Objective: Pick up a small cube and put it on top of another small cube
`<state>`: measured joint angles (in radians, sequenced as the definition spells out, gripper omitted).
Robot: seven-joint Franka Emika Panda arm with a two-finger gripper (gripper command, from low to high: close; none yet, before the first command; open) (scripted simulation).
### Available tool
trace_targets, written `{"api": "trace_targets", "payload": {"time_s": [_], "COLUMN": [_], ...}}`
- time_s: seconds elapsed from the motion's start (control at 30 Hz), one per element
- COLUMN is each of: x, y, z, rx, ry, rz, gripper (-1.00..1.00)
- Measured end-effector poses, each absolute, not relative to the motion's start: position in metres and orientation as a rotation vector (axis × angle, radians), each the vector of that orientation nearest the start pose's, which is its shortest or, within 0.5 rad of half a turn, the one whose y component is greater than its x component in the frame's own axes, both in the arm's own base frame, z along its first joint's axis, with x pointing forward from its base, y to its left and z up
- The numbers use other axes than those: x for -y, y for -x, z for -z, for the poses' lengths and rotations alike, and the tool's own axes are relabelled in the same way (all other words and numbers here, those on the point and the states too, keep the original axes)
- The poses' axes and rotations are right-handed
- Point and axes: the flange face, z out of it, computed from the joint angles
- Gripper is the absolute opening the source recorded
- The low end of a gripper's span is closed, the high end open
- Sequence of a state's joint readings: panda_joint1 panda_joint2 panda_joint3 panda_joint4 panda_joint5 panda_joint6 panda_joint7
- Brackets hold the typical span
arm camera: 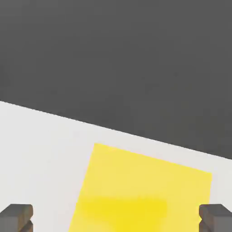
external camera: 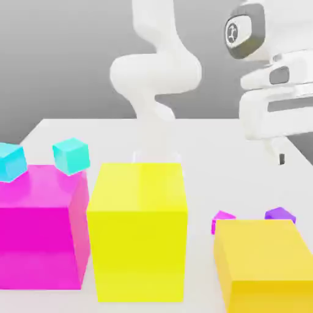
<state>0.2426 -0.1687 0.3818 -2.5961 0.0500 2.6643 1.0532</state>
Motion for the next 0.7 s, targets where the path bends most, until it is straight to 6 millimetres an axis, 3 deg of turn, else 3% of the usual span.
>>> {"api": "trace_targets", "payload": {"time_s": [0.1,0.2,0.4,0.43,0.63,0.7], "x": [-0.295,-0.309,-0.311,-0.310,-0.310,-0.310], "y": [-0.323,-0.274,-0.260,-0.260,-0.259,-0.260], "z": [-0.272,-0.215,-0.146,-0.136,-0.131,-0.141], "rx": [-0.593,-0.527,-0.521,-0.520,-0.519,-0.520], "ry": [2.991,3.073,3.096,3.097,3.096,3.096], "rz": [0.149,0.039,-0.002,-0.001,0.000,-0.001], "gripper": [0.00,0.00,0.00,-1.00,-1.00,-1.00]}}
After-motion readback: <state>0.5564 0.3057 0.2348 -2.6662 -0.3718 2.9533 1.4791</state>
